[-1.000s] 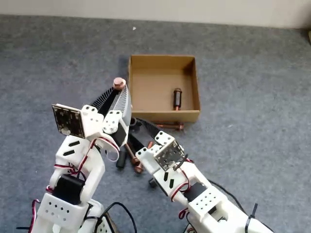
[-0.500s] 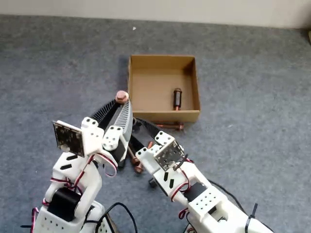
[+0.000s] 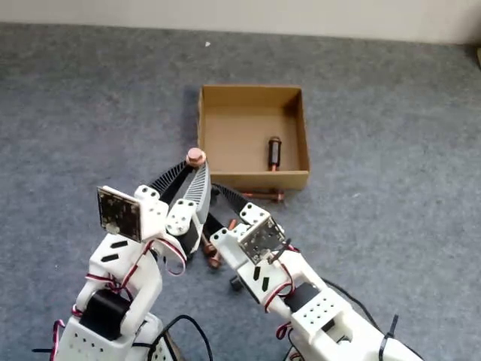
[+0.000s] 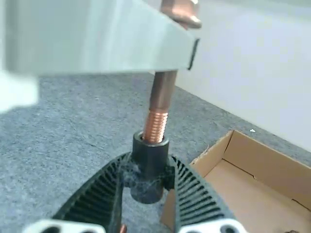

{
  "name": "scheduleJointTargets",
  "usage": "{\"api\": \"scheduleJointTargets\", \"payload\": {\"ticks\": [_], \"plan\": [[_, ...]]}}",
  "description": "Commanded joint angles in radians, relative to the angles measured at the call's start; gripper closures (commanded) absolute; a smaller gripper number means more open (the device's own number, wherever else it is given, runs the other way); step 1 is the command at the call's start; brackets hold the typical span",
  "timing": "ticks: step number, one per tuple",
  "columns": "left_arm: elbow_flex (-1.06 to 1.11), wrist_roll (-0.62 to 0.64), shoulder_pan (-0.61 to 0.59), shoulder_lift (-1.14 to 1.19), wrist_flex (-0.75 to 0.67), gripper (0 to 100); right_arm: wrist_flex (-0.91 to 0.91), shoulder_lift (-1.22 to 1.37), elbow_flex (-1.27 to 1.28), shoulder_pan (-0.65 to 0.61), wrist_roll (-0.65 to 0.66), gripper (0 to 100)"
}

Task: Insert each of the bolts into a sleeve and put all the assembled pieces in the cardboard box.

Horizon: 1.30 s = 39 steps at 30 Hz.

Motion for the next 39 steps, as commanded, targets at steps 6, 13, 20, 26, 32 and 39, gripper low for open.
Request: {"api": "scheduleJointTargets", "payload": {"ticks": [6,13,20,26,32,39], "plan": [[-0.008,-0.015,0.010,-0.016,0.002,99,-0.036,-0.031,0.025,0.022,0.008,99.4],[-0.013,-0.017,0.047,-0.016,0.066,96,-0.036,-0.031,0.025,0.053,0.005,99.4],[-0.018,-0.020,0.039,-0.016,0.187,88,-0.038,-0.031,0.025,0.054,0.005,99.4],[-0.035,-0.112,0.045,-0.016,0.256,84,-0.035,-0.031,0.024,0.116,-0.106,99.4],[-0.170,-0.229,0.038,-0.016,0.476,80,-0.030,-0.031,0.018,0.196,-0.183,99.4],[-0.200,-0.331,-0.176,-0.016,0.539,86,0.209,-0.031,-0.012,0.291,-0.184,99.4]]}}
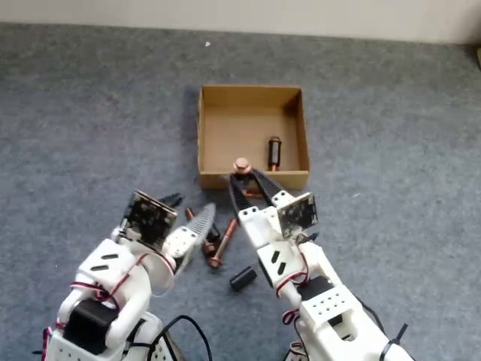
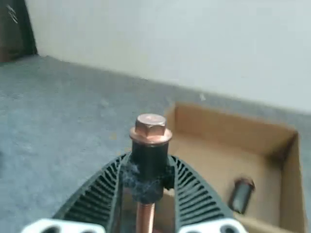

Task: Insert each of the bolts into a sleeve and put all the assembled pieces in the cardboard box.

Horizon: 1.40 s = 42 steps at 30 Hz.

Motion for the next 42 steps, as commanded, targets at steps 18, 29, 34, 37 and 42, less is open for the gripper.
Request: {"api": "scheduleJointTargets", "payload": {"ticks": [18,29,34,37,42], "plan": [[0.213,-0.040,-0.437,0.001,-0.003,98,1.165,-0.013,-0.727,0.200,-0.008,99.4],[0.275,-0.040,-0.470,0.001,-0.046,98,1.279,0.475,-1.230,0.194,-0.012,99.4],[0.288,-0.040,-0.470,0.001,-0.074,98,1.279,0.734,-1.454,0.196,-0.011,99.0],[0.288,-0.040,-0.470,0.001,-0.074,98,1.279,0.900,-1.598,0.199,-0.012,98.8],[0.288,-0.040,-0.470,0.001,-0.074,98,1.285,1.082,-1.787,0.202,-0.012,90.0]]}}
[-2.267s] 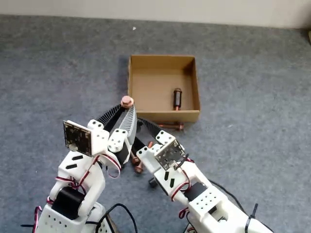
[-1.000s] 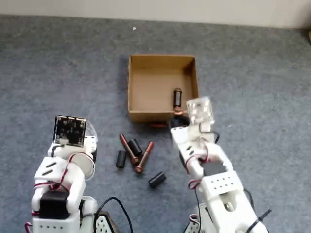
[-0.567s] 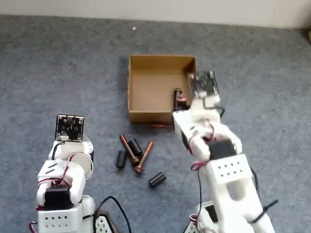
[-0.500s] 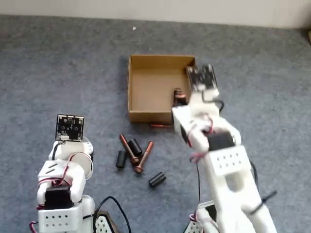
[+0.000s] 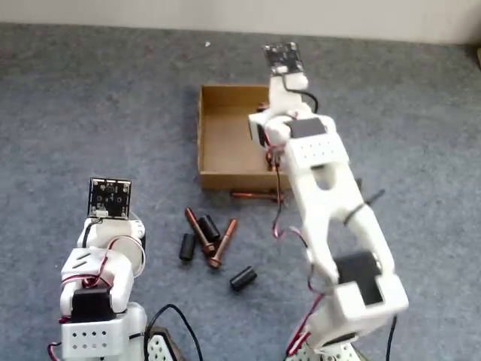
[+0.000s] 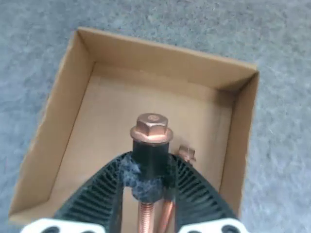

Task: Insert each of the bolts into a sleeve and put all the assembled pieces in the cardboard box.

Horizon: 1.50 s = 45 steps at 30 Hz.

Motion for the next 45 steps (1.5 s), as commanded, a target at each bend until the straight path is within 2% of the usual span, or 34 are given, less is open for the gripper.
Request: {"api": "scheduleJointTargets", "payload": {"ticks": [1,4,10,19,24,29,32,36,40,45], "plan": [[-0.007,-0.012,-0.013,-0.007,-0.026,98,0.002,0.039,-0.177,0.016,-0.012,86.5],[-0.007,-0.012,-0.013,-0.007,-0.026,98,0.035,0.044,-0.196,0.012,-0.008,79.4],[-0.008,-0.012,-0.016,-0.007,-0.026,98,0.315,-0.013,-0.275,0.008,-0.012,79.3],[-0.016,-0.012,-0.088,-0.007,-0.031,98,0.961,-0.113,-0.285,-0.073,-0.014,79.3],[-0.012,-0.012,-0.090,-0.007,-0.049,98,0.955,-0.191,-0.093,-0.097,-0.014,79.3],[-0.010,-0.012,-0.090,-0.007,-0.049,98,0.940,-0.401,0.125,-0.179,-0.014,79.3],[-0.013,-0.012,-0.090,-0.007,-0.049,98,0.874,-0.526,0.248,-0.242,-0.014,79.3],[-0.016,-0.011,-0.133,-0.007,-0.051,98,0.674,-0.622,0.404,-0.335,-0.014,79.3],[-0.013,0.034,-0.185,-0.007,-0.078,98,0.486,-0.570,0.495,-0.414,-0.014,79.3],[-0.015,0.055,-0.203,-0.007,-0.078,98,0.366,-0.386,0.466,-0.530,-0.014,79.3]]}}
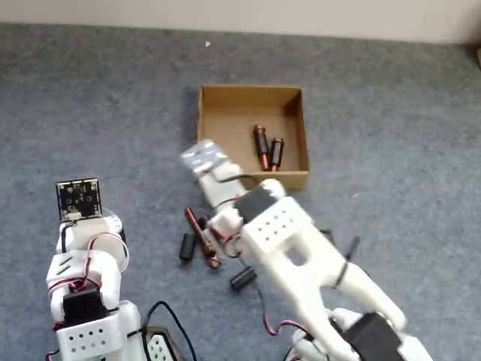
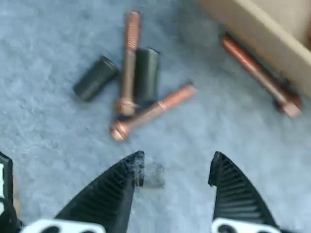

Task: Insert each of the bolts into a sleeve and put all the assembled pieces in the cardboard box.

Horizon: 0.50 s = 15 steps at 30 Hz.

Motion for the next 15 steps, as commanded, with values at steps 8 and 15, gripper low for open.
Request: {"api": "scheduleJointTargets", "payload": {"ticks": [8,15], "plan": [[-0.015,0.017,-0.018,-0.007,-0.028,98,-0.157,0.297,-0.216,-0.105,-0.012,79.3],[-0.015,0.017,-0.018,-0.007,-0.028,98,-0.228,0.443,-0.248,-0.051,-0.005,79.3]]}}
